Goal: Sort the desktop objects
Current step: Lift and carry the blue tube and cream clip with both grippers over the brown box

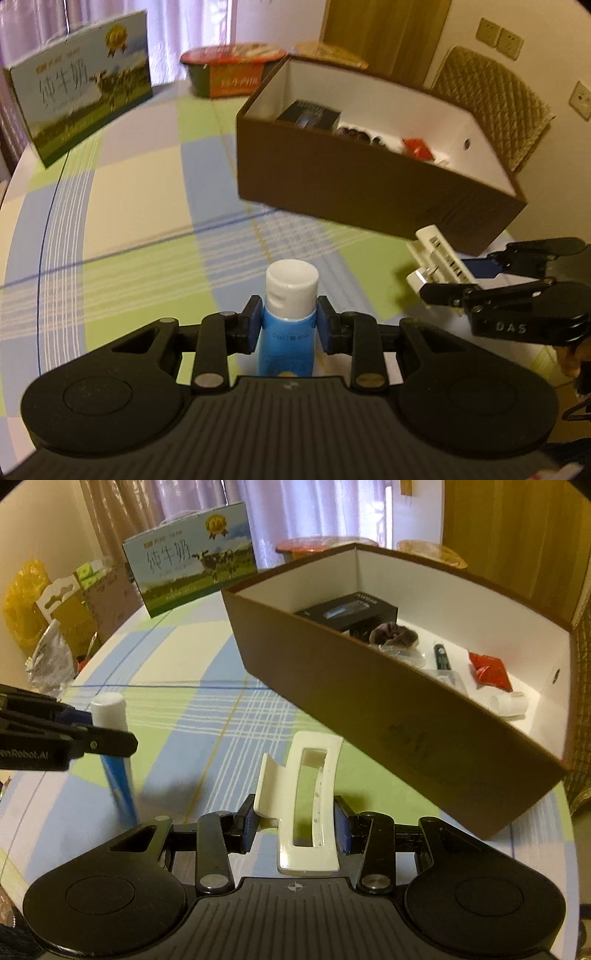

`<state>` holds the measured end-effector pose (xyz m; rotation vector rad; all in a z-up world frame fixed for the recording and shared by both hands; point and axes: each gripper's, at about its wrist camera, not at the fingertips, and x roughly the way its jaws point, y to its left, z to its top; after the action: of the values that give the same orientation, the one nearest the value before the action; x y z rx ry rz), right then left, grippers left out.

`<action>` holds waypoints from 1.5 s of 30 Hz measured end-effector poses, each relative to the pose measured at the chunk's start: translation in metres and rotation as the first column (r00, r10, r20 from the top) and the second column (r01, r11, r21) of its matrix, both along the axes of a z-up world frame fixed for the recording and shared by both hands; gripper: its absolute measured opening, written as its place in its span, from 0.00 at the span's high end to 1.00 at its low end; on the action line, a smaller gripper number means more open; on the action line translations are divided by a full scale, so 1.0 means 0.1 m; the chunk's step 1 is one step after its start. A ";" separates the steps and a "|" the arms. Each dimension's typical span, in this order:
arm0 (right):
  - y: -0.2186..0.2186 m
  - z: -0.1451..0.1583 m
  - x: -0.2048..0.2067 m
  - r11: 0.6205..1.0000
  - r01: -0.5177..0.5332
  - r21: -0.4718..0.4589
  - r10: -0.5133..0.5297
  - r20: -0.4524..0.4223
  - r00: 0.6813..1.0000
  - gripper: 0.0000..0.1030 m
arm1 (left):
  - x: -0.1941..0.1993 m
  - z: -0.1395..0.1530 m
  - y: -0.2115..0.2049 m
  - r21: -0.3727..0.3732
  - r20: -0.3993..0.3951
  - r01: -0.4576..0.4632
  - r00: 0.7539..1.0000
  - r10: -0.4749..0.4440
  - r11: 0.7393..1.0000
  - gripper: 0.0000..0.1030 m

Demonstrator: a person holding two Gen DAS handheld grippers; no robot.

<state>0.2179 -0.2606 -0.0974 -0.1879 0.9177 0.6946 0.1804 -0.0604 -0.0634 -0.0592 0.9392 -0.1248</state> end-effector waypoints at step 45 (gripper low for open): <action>-0.42 0.67 0.03 0.996 -0.024 0.088 0.012 0.135 0.991 0.62 | 0.05 0.70 -0.36 -0.003 0.194 0.030 0.981 -0.029 1.000 0.75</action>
<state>0.2208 -0.3026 -0.0303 -0.1613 0.7556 0.7291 0.1851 -0.0964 0.0069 -0.0379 0.7453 -0.1577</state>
